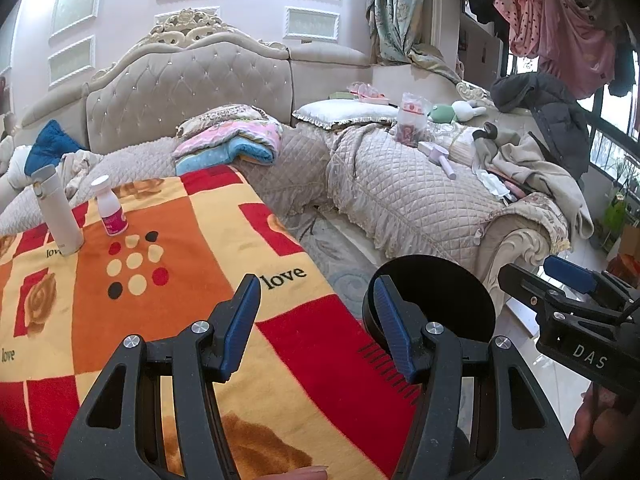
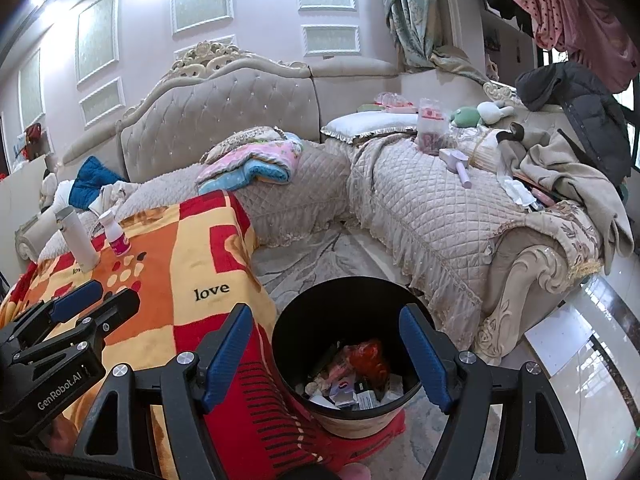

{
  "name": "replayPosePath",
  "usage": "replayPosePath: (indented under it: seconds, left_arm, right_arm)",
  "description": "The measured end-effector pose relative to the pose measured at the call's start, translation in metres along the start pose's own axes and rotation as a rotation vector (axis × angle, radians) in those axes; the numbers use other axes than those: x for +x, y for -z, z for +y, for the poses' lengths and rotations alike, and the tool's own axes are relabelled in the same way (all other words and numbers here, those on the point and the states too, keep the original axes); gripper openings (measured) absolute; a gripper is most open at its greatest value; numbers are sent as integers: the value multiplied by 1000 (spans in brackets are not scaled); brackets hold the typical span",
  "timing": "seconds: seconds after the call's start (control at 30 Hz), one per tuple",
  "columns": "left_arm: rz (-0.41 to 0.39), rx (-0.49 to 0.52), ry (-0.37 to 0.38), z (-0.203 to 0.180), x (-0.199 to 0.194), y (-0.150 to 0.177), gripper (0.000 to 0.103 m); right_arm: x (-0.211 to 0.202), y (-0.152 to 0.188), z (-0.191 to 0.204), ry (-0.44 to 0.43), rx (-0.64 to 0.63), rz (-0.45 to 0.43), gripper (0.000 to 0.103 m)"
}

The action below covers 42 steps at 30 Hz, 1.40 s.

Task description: Collect trash

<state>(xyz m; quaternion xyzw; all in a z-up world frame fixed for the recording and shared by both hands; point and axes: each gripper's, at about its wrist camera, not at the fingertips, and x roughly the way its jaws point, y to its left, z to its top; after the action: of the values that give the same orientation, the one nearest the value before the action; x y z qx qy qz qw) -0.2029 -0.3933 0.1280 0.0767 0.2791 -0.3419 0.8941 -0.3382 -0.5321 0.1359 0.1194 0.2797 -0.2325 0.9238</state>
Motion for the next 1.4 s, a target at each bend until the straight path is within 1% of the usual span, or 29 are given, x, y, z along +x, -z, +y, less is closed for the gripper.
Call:
replayPosePath:
  seconds: [1.4]
  left_arm:
    - [23, 5, -1, 4, 7, 6, 58]
  right_arm:
    - [13, 8, -2, -3, -2, 46, 75]
